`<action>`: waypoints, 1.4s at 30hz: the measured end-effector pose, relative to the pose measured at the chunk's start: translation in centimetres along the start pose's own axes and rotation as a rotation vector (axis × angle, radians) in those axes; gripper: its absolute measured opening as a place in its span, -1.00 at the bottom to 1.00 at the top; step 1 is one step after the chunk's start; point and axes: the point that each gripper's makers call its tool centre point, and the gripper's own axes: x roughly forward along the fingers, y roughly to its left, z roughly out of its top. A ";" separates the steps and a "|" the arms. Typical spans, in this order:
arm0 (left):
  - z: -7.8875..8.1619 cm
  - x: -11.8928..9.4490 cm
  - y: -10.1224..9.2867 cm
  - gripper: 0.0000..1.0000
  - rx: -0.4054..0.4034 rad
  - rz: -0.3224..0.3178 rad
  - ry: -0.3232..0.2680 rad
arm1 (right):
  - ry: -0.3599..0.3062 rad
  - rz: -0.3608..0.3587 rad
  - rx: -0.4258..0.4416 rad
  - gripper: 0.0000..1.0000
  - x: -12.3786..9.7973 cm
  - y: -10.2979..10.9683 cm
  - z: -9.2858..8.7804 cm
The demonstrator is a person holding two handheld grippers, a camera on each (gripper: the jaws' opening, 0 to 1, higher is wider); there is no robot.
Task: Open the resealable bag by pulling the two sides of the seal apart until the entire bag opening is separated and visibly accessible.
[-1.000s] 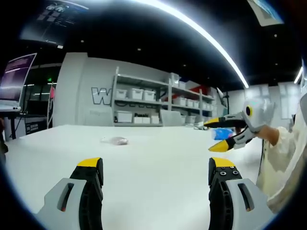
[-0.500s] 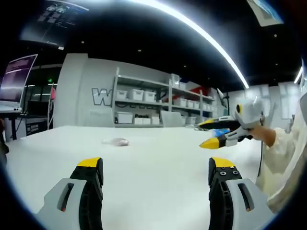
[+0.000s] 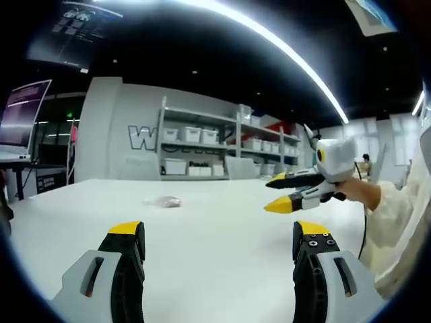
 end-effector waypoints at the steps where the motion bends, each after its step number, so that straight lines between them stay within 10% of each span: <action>1: 0.0 0.0 0.0 0.79 0.000 0.000 0.000 | 0.000 0.001 0.011 0.00 0.1 -0.1 0.0; 42: 0.0 -0.5 -0.3 0.79 -0.010 0.002 -0.015 | -0.041 0.063 0.204 -0.06 5.4 0.6 2.1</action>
